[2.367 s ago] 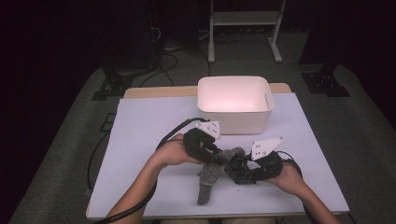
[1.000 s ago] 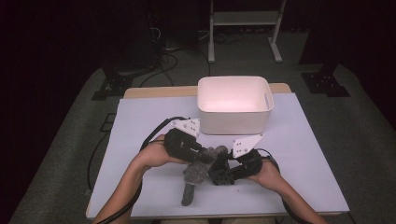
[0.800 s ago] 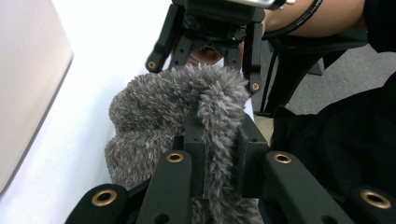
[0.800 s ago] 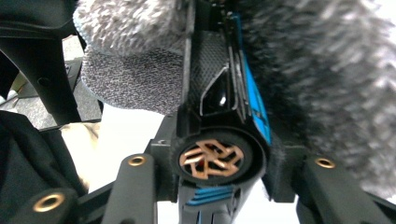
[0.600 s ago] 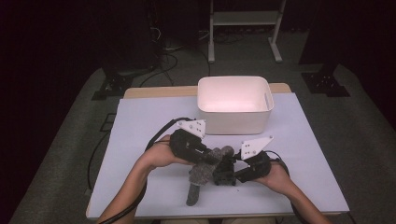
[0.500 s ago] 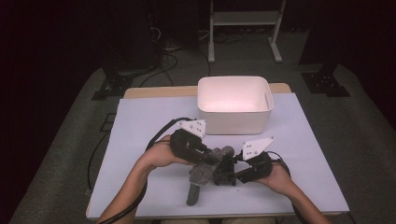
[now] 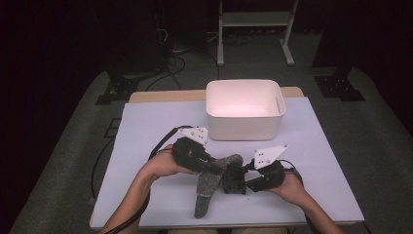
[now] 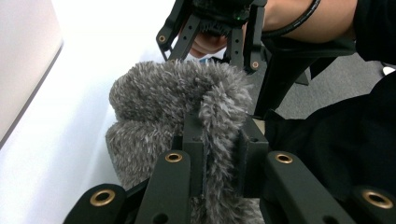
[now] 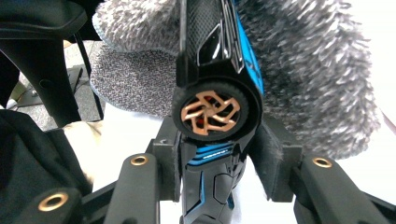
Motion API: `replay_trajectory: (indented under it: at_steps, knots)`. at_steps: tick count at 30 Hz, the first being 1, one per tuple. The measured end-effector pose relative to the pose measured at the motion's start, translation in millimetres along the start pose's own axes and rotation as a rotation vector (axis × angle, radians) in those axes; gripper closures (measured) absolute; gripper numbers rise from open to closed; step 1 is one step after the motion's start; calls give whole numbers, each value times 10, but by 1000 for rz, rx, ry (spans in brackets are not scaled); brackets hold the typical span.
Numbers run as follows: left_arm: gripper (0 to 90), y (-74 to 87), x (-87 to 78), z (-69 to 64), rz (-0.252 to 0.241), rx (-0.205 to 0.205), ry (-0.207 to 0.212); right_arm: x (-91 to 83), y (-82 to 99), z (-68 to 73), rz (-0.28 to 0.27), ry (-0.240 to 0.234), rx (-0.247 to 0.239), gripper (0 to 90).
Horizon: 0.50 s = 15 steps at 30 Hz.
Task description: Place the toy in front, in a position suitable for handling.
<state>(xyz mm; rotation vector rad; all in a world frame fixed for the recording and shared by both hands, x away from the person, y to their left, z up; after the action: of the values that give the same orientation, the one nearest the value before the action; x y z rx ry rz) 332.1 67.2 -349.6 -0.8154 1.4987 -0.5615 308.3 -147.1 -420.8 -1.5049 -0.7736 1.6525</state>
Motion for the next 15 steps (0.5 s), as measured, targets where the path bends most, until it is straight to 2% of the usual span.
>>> replay_trajectory:
  at_steps: [3, 7, 12, 15]
  knots:
    - [763, 30, -26, 20, 25, 5, -10, 17, 4, -3, -4, -1, 4, 555]
    - [776, 25, -54, 40, 29, 8, -13, 39, 11, -12, 4, -1, 4, 555]
    - [787, -81, -27, 29, 34, 31, -8, 26, 16, -20, 8, -1, 5, 555]
    - [786, -191, -2, -1, 21, 55, 3, 17, 22, -11, 8, 0, 4, 555]
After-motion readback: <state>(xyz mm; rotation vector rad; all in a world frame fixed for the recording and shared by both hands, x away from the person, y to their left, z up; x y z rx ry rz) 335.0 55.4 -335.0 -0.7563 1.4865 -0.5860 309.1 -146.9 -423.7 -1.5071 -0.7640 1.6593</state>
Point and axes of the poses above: each handheld gripper's, and its own axes: x roughly forward along the jaws, y roughly out of its underside, z roughly to its left, the point moved 3 cm from there along x, roughly forward along the jaws, and after that the axes turned 9 degrees about -y, right-handed, at the moved point
